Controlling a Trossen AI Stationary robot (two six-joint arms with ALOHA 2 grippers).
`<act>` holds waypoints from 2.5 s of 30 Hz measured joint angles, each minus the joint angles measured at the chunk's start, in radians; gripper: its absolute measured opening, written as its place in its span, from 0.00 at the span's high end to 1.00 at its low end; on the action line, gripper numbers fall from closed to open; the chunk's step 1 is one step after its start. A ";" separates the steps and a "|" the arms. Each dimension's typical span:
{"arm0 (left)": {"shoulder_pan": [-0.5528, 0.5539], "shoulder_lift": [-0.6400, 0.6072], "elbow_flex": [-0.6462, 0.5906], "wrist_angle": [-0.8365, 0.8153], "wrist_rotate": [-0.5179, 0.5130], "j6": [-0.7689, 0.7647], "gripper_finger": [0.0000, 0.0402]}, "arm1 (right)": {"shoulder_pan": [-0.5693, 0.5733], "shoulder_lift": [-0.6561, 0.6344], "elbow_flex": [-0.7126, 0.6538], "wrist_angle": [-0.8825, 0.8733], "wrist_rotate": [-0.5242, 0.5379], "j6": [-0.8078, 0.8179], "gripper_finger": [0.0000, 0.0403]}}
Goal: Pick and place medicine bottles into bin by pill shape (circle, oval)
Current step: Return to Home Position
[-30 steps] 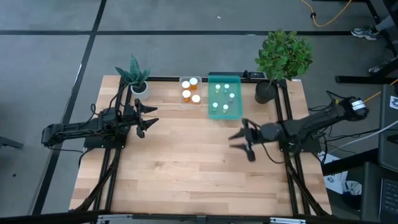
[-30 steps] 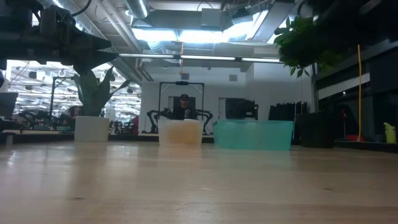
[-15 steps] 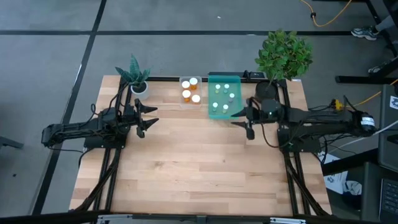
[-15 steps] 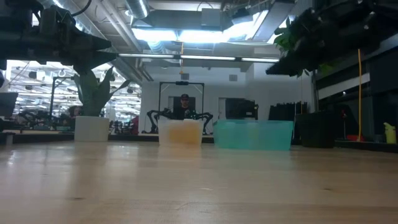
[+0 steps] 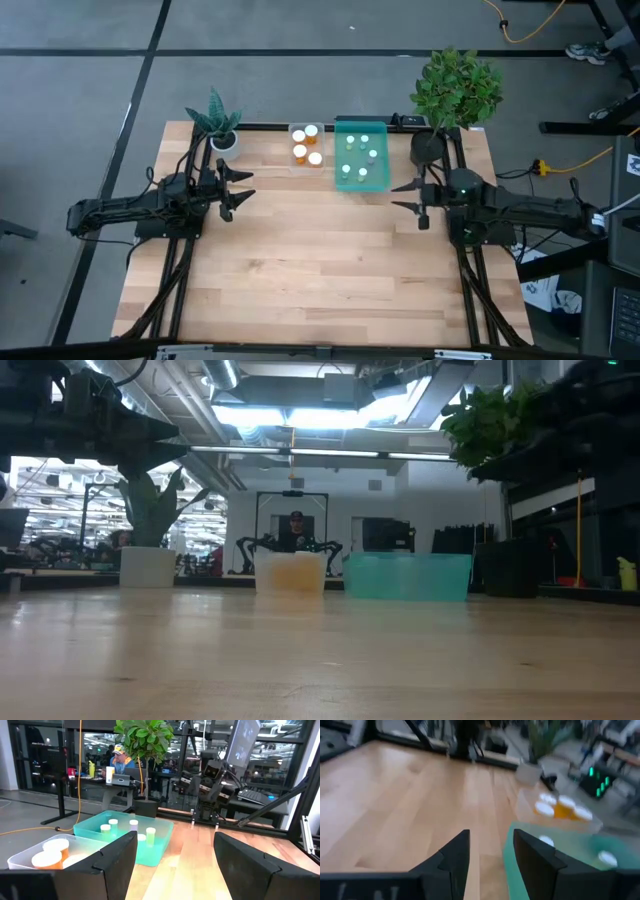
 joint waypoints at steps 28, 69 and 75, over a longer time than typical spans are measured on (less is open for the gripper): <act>0.000 0.000 0.000 0.000 0.000 0.000 0.37 | 0.000 -0.314 -0.164 0.019 0.119 0.120 0.62; 0.000 0.000 0.000 0.000 0.000 0.000 0.37 | 0.001 -0.313 -0.162 0.020 0.119 0.120 0.62; 0.000 0.000 0.000 0.000 0.000 0.000 0.37 | 0.001 -0.313 -0.162 0.019 0.119 0.120 0.62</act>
